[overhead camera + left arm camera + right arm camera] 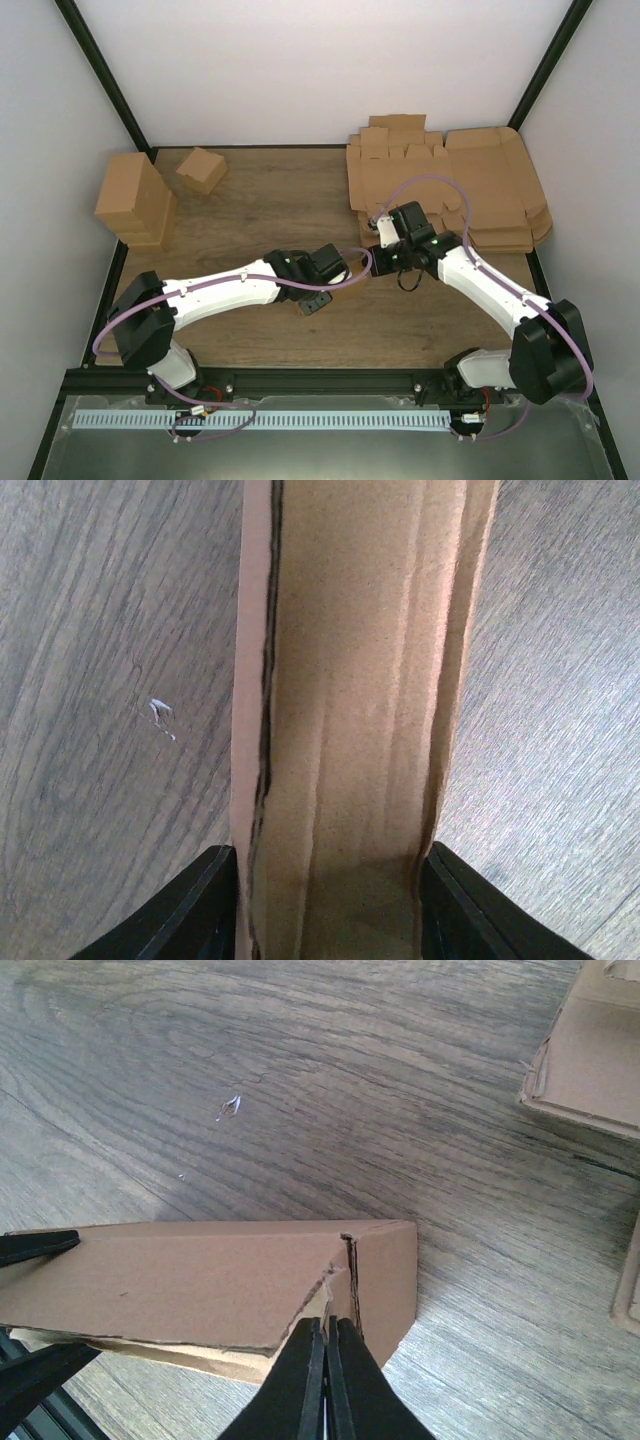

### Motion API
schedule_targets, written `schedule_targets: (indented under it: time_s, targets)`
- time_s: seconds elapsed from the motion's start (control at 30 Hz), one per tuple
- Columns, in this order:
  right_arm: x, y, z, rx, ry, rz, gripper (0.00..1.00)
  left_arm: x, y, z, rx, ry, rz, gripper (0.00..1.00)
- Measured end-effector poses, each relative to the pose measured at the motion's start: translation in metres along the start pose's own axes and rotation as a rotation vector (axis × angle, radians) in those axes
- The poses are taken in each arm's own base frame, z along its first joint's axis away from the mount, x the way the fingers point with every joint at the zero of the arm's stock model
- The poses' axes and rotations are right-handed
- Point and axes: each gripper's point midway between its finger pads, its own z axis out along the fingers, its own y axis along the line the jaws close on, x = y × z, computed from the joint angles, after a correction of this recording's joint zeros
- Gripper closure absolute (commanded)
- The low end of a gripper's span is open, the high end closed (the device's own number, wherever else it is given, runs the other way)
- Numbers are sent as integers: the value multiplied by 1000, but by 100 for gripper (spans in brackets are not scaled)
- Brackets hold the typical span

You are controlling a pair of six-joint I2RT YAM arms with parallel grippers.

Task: Fold the paper box

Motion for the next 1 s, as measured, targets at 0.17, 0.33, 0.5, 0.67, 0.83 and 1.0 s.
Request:
schedule_targets:
  time_s: [0.17, 0.33, 0.5, 0.67, 0.83, 1.0]
  targets:
    - [4, 2, 5, 5, 3, -5, 99, 0, 0, 0, 1, 0, 0, 53]
    - [7, 1, 7, 7, -11, 3, 99, 0, 0, 0, 2, 0, 0, 53]
    - [9, -1, 7, 17, -27, 12, 98, 0, 0, 0, 2, 0, 2, 53]
    - [11, -8, 8, 51, -36, 29, 96, 0, -1, 0, 3, 0, 8, 53]
    - [14, -12, 9, 71, -34, 38, 96, 0, -1, 1, 3, -1, 16, 53]
    - [15, -13, 11, 68, -38, 39, 95, 0, -1, 1, 4, -2, 20, 51]
